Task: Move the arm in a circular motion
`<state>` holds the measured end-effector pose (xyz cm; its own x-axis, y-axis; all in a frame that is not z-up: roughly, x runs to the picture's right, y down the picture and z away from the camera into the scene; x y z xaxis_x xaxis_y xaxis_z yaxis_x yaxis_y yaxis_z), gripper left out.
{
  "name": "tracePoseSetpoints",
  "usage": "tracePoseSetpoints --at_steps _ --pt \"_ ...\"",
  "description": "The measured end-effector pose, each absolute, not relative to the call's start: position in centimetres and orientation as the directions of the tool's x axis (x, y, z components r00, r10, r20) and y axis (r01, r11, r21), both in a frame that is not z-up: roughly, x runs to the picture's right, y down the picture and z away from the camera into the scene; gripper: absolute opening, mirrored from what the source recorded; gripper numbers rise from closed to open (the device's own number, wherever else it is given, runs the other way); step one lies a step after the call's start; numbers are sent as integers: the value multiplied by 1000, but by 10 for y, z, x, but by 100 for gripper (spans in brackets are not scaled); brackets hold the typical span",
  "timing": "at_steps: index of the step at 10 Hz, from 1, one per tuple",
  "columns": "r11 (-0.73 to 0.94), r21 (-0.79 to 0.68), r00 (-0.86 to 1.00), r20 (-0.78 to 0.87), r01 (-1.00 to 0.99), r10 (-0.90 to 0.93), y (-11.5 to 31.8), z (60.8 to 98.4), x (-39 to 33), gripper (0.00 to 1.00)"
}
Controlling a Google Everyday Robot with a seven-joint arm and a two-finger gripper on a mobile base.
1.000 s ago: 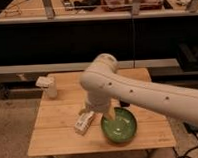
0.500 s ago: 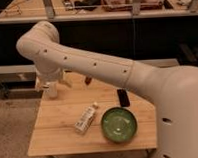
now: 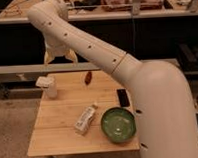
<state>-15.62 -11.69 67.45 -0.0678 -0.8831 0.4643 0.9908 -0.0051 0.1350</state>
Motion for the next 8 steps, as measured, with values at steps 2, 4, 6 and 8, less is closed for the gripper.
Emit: tracePoseSetpoints --at_steps 2,4,6,8 --pt "-2 136 -66 470 991 -880 -114 674 -155 80" --pt "16 117 -41 471 993 -881 -115 677 -142 80" --pt "18 120 -42 475 993 -879 -114 676 -143 80" --pt "17 120 -42 475 993 -879 -114 676 -144 80"
